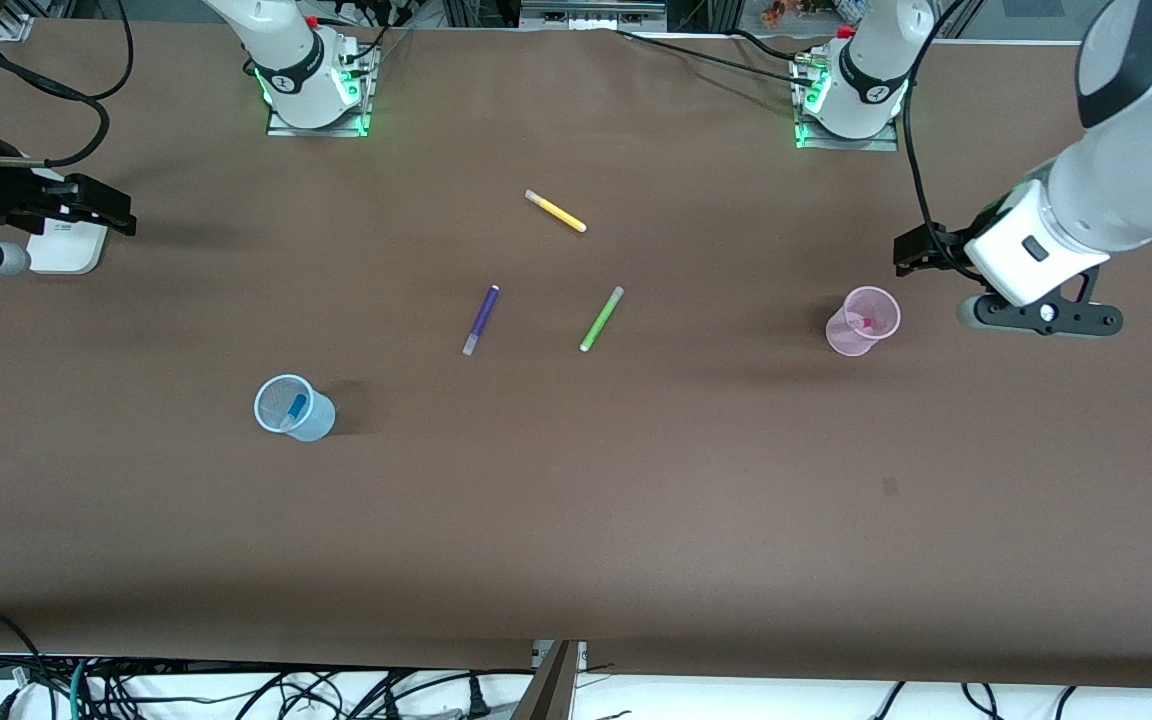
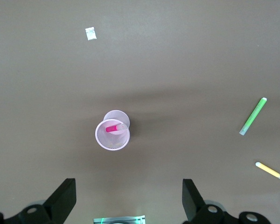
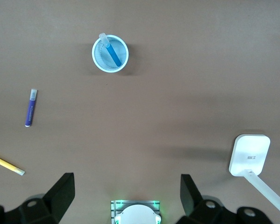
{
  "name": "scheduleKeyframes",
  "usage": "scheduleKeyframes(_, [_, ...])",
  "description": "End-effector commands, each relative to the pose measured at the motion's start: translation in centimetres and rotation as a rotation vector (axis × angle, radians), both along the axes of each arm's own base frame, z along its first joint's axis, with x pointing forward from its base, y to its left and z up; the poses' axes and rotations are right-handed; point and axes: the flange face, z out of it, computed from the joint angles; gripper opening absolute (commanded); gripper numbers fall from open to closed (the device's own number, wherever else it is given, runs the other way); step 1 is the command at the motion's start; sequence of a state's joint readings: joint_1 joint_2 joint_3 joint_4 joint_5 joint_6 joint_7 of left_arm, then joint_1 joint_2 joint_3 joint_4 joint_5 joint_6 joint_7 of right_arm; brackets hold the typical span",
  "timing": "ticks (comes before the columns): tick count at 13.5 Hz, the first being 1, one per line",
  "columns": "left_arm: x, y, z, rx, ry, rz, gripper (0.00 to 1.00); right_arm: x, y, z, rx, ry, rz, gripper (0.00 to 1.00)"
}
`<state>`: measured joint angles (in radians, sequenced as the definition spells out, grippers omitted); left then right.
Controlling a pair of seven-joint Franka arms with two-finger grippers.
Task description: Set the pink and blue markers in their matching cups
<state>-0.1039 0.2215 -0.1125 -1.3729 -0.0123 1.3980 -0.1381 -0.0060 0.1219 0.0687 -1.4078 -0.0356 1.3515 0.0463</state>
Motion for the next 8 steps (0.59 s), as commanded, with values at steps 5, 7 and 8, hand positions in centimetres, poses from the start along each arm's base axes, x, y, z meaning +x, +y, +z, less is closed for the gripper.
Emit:
scheduleKeyframes(5, [-2.9,3.4,1.2,0.006,-0.111,-0.065,1.0,0.3,-0.5,-0.2,-0.003,-0.014,-0.005,1.0])
scheduleKeyframes(7, [-3.1,4.1,1.5,-0.012,-0.118,-0.129,1.0,0.4,-0.6,-0.1,-0.004,-0.017,-0.002,1.0])
scheduleKeyframes(8, [-3.3,3.6,1.7,-0.013,-0.121,-0.137,1.0,0.4,-0.6,-0.1,-0.002,-0.017,-0.004,1.0])
